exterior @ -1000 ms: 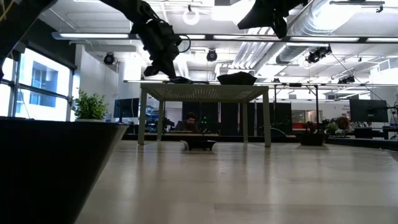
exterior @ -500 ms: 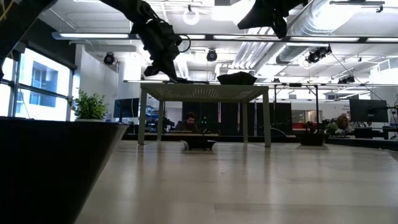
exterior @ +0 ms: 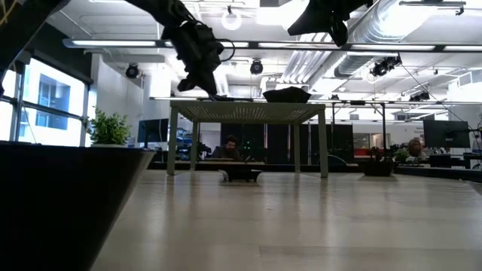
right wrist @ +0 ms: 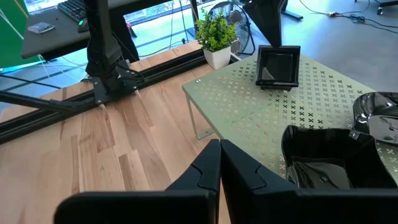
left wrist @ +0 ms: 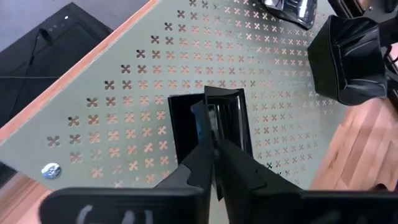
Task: Pick & Place Mini shaped plates
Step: Stack the black square plate on top of the black square plates on the shelf, then stack the black leaf-shaped plate on top of the black leaf-shaped plates on the shelf
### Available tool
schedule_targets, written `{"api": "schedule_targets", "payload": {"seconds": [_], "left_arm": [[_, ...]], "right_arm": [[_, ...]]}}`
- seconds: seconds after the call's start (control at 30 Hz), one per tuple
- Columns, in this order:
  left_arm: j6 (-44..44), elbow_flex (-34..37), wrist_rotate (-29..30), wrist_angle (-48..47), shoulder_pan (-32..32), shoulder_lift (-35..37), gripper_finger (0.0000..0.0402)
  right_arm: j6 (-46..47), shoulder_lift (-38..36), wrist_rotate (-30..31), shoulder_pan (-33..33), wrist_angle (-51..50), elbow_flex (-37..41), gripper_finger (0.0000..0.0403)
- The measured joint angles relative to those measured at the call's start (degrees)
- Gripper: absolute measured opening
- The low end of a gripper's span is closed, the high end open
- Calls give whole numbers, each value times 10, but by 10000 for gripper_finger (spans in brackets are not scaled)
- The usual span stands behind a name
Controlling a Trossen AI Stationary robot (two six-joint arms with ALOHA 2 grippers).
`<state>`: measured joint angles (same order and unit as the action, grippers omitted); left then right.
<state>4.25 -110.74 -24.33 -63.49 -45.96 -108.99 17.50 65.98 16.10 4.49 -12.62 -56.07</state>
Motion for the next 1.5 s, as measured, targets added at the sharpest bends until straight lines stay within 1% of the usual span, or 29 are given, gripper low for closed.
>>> {"api": "schedule_targets", "payload": {"seconds": [0.17, 0.27, 0.4, 0.53, 0.6, 0.7, 0.77, 0.83, 0.87, 0.97, 1.03, 1.1, 1.2, 1.3, 1.37, 1.5], "left_arm": [[4, 0, 19, 3, 7, 0, 74], [5, 0, 21, 4, 6, 0, 103], [5, -7, 20, -4, 6, 0, 118], [-12, -44, 14, -40, 8, 2, 118], [-25, -64, 34, -63, 16, 2, 110], [-40, -66, 60, -63, 26, 22, 78], [-29, -42, 62, -27, 36, 48, 45], [-24, 3, 60, 21, 48, 79, 13], [-16, 32, 63, 49, 57, 97, 8], [16, 138, 98, 153, 90, 165, 15], [32, 220, 119, 225, 114, 218, 8], [52, 304, 136, 291, 136, 276, 3], [82, 417, 164, 374, 174, 368, 5], [109, 515, 202, 426, 214, 457, 1], [132, 575, 225, 450, 237, 513, 1], [155, 676, 256, 494, 271, 617, 1]], "right_arm": [[0, 0, 0, 0, 0, 0, 6], [1, 0, 0, 0, 0, 0, 3], [2, 0, 0, 0, 0, 0, 2], [2, 0, 0, 0, 0, 0, 5], [2, 0, 0, 0, 0, 0, 6], [2, -1, -1, 0, 0, 0, 3], [2, -1, 0, 0, 0, 0, 2], [2, -1, 0, 0, 0, 0, 2], [2, -1, 0, 0, 0, 0, 3], [2, -1, 0, 0, 0, 0, 2], [2, -1, -3, 0, 0, 0, 2], [4, -1, -13, 0, 0, 0, 2], [5, -2, -29, 0, 0, 0, 1], [21, -6, -49, -1, -9, -1, 2], [43, -9, -56, -9, -43, -14, 1], [80, -9, -35, -60, -139, -48, 1]]}}
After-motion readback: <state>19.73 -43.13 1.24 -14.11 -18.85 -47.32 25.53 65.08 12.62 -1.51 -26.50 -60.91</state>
